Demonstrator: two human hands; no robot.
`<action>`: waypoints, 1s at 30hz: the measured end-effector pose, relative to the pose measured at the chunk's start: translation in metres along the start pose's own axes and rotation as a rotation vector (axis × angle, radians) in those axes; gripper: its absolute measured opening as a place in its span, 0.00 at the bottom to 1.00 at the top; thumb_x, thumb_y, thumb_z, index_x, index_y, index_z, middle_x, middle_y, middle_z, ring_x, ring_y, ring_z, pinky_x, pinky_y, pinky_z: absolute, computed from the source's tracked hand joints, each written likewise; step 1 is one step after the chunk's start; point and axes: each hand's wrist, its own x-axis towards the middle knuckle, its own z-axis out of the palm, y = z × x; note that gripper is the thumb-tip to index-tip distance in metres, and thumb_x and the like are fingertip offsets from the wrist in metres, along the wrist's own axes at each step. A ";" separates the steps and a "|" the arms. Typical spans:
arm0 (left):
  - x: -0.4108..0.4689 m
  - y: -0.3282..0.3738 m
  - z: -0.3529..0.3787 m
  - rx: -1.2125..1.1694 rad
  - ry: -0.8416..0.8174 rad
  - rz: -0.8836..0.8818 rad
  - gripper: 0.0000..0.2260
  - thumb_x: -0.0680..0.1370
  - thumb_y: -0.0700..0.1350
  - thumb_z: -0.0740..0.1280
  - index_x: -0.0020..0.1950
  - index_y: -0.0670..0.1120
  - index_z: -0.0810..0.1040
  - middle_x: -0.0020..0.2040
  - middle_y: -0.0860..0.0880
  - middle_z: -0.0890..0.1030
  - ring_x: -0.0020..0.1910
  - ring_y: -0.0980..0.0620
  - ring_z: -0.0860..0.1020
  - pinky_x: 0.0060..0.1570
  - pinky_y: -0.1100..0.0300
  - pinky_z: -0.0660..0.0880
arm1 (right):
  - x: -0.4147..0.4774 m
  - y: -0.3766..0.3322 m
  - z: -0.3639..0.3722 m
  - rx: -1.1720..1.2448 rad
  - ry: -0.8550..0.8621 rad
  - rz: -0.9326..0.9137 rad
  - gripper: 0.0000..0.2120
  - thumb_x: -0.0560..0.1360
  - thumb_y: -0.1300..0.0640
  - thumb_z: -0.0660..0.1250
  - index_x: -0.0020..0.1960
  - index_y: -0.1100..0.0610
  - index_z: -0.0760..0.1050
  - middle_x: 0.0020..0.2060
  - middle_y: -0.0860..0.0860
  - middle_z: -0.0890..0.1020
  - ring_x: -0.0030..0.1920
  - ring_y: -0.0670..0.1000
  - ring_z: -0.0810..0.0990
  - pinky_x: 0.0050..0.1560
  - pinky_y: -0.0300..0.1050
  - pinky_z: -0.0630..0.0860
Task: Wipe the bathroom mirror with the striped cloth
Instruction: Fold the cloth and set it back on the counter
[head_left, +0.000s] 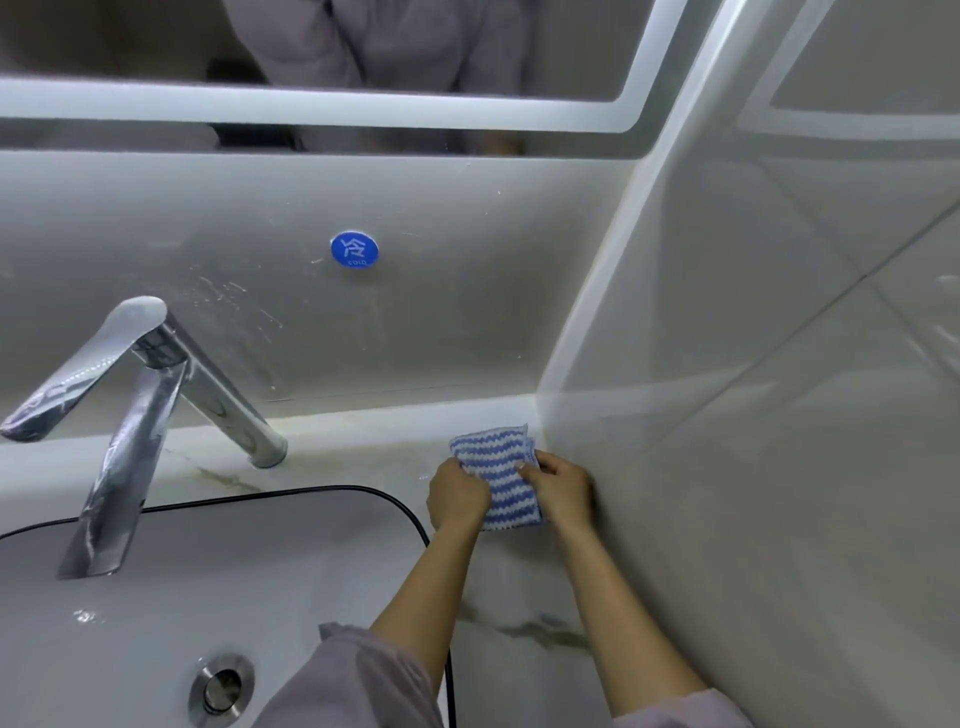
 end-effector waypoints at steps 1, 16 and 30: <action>0.002 -0.005 0.003 -0.019 0.000 -0.034 0.11 0.78 0.38 0.58 0.58 0.40 0.75 0.58 0.40 0.79 0.53 0.41 0.78 0.49 0.53 0.74 | 0.002 0.005 0.002 -0.003 -0.004 0.013 0.13 0.73 0.62 0.70 0.57 0.61 0.81 0.48 0.54 0.85 0.41 0.49 0.83 0.44 0.42 0.79; 0.014 -0.017 0.019 0.026 -0.010 -0.099 0.16 0.79 0.39 0.58 0.67 0.40 0.67 0.65 0.40 0.73 0.62 0.42 0.73 0.58 0.51 0.73 | -0.003 0.030 0.008 -0.264 0.069 -0.260 0.13 0.75 0.63 0.66 0.59 0.58 0.79 0.53 0.53 0.83 0.51 0.51 0.81 0.50 0.40 0.76; -0.002 -0.038 0.030 0.953 -0.281 0.095 0.35 0.82 0.55 0.49 0.74 0.38 0.30 0.76 0.42 0.30 0.75 0.43 0.31 0.72 0.40 0.34 | -0.007 0.068 0.001 -0.967 -0.269 -0.416 0.29 0.83 0.48 0.46 0.74 0.51 0.30 0.75 0.45 0.33 0.73 0.43 0.32 0.71 0.40 0.32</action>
